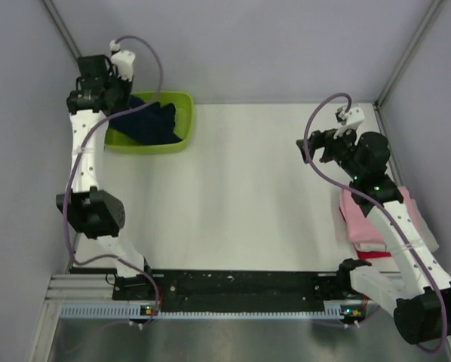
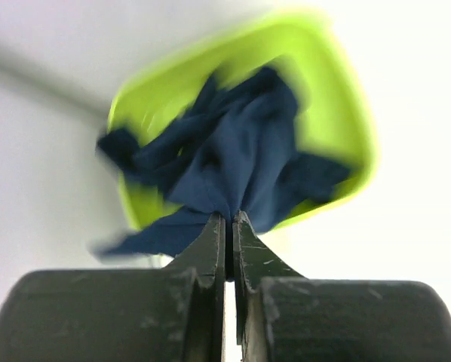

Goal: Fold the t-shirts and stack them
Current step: Grab crumpled tshirt from bin with the left arm, then move the tshirt to the center of the board

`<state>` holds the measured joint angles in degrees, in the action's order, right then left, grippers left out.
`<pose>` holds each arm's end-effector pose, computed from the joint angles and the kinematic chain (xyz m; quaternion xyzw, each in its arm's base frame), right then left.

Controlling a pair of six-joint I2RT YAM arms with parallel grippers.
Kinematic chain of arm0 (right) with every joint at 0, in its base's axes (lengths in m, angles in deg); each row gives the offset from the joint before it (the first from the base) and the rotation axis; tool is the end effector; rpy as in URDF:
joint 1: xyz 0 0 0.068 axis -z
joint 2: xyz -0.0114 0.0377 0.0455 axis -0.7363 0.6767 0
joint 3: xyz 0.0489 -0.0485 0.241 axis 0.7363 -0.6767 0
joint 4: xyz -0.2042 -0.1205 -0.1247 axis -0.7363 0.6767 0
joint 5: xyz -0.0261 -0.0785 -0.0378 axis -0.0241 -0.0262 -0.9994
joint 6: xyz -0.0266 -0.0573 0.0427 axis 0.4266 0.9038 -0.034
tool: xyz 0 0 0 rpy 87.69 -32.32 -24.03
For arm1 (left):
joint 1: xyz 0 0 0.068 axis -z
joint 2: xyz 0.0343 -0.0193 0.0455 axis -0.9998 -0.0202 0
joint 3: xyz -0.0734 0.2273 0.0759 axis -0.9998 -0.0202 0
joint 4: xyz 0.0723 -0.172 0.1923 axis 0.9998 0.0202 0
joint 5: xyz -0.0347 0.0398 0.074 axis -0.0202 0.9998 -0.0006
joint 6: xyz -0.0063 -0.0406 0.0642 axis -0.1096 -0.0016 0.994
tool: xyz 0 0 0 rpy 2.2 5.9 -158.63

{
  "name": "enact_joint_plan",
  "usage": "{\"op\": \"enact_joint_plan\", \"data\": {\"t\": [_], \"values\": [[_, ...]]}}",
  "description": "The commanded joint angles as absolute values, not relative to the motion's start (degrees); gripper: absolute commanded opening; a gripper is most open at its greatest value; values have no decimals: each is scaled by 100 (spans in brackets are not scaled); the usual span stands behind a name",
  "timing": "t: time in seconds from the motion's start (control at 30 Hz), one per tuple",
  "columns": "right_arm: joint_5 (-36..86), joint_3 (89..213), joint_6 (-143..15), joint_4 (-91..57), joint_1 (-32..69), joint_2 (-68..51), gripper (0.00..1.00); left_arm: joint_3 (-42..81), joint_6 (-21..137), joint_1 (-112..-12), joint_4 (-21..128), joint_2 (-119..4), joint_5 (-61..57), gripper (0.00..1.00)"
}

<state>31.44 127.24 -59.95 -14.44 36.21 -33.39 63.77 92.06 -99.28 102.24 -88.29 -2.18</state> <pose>0.2680 0.0692 0.3390 -0.1352 0.7353 0.1722 0.6415 0.4316 0.0698 0.3649 0.1239 0.8834 0.0621 0.4477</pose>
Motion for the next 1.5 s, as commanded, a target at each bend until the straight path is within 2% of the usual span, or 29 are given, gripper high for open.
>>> {"op": "enact_joint_plan", "data": {"t": [0.0, 0.07, 0.13, 0.33, 0.53, 0.7, 0.87, 0.9, 0.97, 1.0, 1.03, 1.13, 1.27, 1.4, 1.47], "values": [[3163, 12990, -6267, -1699, 3432, -3427, 99, 7599, 9144, -8158, 10256, -6780, -1303, 0], [3172, 13025, -6355, -1699, 3423, -3383, 99, 8864, 9022, -7490, 11091, -6937, -1104, 0], [3181, 13060, -6426, -1690, 3423, -3357, 99, 9325, 9039, -6935, 11418, -6928, -918, 0], [3462, 13236, -6514, -1409, 3414, -3243, 99, 8267, 8978, -6529, 11131, -6954, -829, 0], [3322, 13263, -6417, -1005, 3415, -3129, 99, 7429, 8960, -6274, 10480, -7603, -1023, 0], [2935, 13657, -6312, -197, 3414, -2707, 99, 7743, 8819, -6186, 10189, -8920, -1032, 0], [2961, 13905, -6356, 454, 3275, -2417, 91, 7920, 8924, -6291, 9101, -9985, 153, 2], [2979, 13870, -6260, 498, 3152, -2382, 90, 8016, 8933, -6370, 9012, -10161, 364, 14], [3041, 13782, -5892, 708, 2723, -2311, 89, 8375, 8828, -6554, 9046, -10417, 541, 55], [3101, 13738, -5742, 875, 2537, -2241, 88, 8438, 8741, -6659, 9116, -10444, 524, 72], [3093, 13694, -5462, 1050, 2335, -2171, 88, 8369, 8705, -6739, 9169, -10366, 480, 84], [2935, 13536, -5572, 1473, 1886, -1829, 88, 7485, 8775, -6950, 9056, -9665, 208, 98], [2936, 13167, -6293, 1553, 1289, -1074, 89, 6052, 9161, -7135, 8940, -8408, -213, 98], [2067, 13140, -6872, 1475, 1033, -90, 92, 4961, 9626, -7161, 9501, -7370, -775, 98], [2169, 13175, -7005, 1247, 1041, 306, 88, 4556, 9724, -7170, 10036, -7053, -1153, 96]]}}
